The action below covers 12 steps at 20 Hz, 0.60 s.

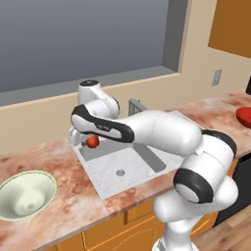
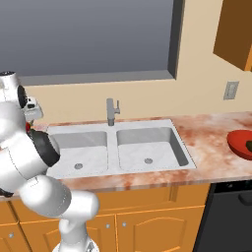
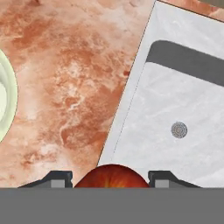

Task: Pick the avocados from the cabinet and place them in one bowl. Pick the apple from the sink and place it in the other bowl.

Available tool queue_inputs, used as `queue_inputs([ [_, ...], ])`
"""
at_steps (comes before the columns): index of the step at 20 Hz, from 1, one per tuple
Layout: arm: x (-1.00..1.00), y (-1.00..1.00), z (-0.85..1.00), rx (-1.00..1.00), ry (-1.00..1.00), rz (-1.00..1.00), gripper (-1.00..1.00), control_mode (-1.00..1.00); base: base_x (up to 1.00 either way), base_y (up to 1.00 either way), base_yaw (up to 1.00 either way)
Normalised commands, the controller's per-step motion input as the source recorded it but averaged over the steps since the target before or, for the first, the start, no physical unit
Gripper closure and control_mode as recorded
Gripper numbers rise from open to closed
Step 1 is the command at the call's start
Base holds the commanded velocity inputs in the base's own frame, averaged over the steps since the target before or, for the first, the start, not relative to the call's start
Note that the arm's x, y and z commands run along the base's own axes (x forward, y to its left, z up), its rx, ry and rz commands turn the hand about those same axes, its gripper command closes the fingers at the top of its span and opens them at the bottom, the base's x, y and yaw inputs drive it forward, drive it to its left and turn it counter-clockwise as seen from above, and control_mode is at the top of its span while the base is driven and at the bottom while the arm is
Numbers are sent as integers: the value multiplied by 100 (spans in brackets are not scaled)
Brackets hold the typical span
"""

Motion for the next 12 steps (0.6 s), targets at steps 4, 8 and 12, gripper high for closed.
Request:
queue_inputs([
  [4,-46,73,1,-1,0,27,100,-100,0,0,0],
  [8,-57,68,-9,-2,0,27,100,-100,0,0,0],
  [12,-39,74,-11,-3,-12,25,100,-100,0,0,0],
])
